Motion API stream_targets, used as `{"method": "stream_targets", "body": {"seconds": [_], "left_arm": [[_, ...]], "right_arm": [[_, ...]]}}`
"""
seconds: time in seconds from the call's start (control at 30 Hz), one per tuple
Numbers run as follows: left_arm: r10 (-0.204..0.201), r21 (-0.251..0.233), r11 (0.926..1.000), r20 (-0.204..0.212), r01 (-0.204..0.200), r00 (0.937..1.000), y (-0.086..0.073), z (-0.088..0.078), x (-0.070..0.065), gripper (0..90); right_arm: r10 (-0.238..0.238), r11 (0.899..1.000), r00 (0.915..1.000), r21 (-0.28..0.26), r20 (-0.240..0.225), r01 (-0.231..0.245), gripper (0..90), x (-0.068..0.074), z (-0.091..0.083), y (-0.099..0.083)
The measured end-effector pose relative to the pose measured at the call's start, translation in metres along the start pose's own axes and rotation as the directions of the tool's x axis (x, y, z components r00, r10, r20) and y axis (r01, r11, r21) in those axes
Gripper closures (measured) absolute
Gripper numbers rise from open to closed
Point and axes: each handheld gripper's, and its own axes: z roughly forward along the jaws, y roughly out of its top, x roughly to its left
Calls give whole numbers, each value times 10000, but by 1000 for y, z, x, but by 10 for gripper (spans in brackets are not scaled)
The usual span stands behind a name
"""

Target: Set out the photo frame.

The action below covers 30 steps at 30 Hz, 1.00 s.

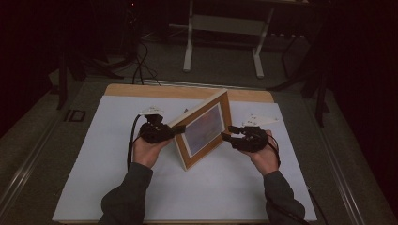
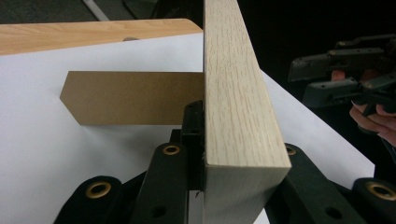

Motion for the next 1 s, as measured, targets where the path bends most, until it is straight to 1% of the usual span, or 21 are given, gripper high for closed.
{"method": "stream_targets", "body": {"seconds": [0.13, 0.23, 0.27, 0.3, 0.33, 0.4, 0.47, 0.5, 0.67, 0.73, 0.83, 0.87, 0.9, 0.93, 1.0], "left_arm": [[35, 33, 10000, 56, -35, 10000, 0, -1, 0, 769], [84, 110, 9999, 225, -86, 9997, 0, -2, 3, 769], [84, 110, 9999, 225, -86, 9997, 0, -2, 3, 769], [160, 162, 9997, 325, -166, 9993, 1, -2, 4, 769], [160, 162, 9997, 325, -166, 9993, 1, -2, 4, 768], [218, 260, 9994, 513, -232, 9984, 1, -4, 6, 768], [233, 287, 9993, 553, -249, 9982, 1, -5, 7, 768], [272, 304, 9991, 689, -294, 9973, 1, -6, 9, 768], [380, 371, 9985, 875, -414, 9954, 1, -7, 11, 768], [446, 420, 9979, 1052, -492, 9934, 1, -8, 13, 767], [533, 444, 9973, 1198, -590, 9914, 1, -8, 15, 765], [533, 444, 9973, 1198, -590, 9914, 1, -8, 15, 764], [612, 494, 9965, 1256, -678, 9902, 2, -8, 16, 764], [663, 562, 9957, 1277, -739, 9896, 3, -8, 16, 764], [659, 594, 9955, 1350, -744, 9887, 4, -8, 18, 764]], "right_arm": [[23, 10000, 9999, -62, 116, -22, 550, -2, 0, 5], [75, 9999, 9998, -128, 173, -73, 550, -5, 0, 7], [94, 9999, 9998, -136, 200, -91, 550, -5, 0, 8], [112, 9998, 9997, -138, 219, -109, 550, -6, 0, 8], [125, 9998, 9997, -147, 232, -122, 549, -7, 0, 8], [168, 9997, 9994, -155, 288, -163, 549, -9, 1, 9], [210, 9997, 9991, -150, 360, -205, 548, -10, 1, 10], [221, 9997, 9990, -146, 376, -215, 548, -12, 1, 10], [283, 9996, 9983, -88, 503, -279, 548, -17, 2, 12], [344, 9994, 9976, -39, 603, -343, 544, -21, 3, 12], [467, 9989, 9960, -23, 758, -467, 539, -27, 5, 14], [467, 9989, 9960, -23, 758, -467, 539, -27, 5, 14], [578, 9983, 9954, 6, 770, -580, 534, -31, 7, 16], [589, 9982, 9953, 27, 766, -593, 531, -32, 7, 16], [651, 9978, 9946, 80, 804, -660, 526, -35, 11, 18]]}}
